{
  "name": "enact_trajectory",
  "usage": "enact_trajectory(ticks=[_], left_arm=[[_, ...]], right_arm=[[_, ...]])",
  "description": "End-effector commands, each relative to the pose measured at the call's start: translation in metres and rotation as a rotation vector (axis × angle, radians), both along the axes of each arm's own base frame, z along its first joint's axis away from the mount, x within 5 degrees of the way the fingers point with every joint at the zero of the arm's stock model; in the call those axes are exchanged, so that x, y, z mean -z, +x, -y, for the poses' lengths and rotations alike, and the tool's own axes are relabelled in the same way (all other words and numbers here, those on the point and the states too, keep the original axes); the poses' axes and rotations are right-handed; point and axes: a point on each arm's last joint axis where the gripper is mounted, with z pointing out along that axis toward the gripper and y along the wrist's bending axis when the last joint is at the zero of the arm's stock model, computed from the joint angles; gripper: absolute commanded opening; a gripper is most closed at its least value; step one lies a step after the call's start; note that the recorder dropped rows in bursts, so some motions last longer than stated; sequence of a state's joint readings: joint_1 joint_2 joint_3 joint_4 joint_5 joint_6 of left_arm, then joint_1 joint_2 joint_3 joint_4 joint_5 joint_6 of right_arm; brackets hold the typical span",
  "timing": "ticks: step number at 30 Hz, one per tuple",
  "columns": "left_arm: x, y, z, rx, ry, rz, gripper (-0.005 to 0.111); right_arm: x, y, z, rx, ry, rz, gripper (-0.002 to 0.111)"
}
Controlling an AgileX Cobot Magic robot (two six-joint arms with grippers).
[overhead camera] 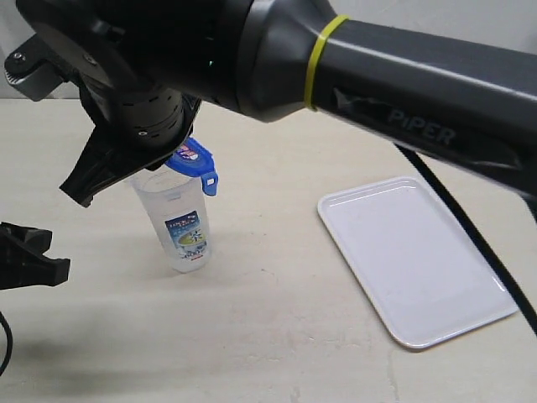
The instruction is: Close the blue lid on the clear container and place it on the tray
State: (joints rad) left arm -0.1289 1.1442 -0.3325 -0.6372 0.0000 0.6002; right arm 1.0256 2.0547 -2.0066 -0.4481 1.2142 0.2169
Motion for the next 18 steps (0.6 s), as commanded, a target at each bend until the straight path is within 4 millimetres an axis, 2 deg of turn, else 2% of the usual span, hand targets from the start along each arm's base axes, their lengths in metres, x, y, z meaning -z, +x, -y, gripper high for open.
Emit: enact_trajectory(ticks=[1,7,18], left_arm=[[0.000,-0.001,-0.001,-0.013,-0.007,0.005,0.013],[0.001,-0.002,0.000,-0.008,-0.011,-0.005,0.013],[0.001,-0.002,0.000,-0.008,-0.011,-0.005,0.013]], right_arm=[[-0.006,0.001,0.003,0.007,0.000,0.015,0.004],[-0.010,0.007,0.008,0.028,-0.040,0.098,0.004],[-0.010,0.026,0.023,0.095,-0.034,0.098,0.004]])
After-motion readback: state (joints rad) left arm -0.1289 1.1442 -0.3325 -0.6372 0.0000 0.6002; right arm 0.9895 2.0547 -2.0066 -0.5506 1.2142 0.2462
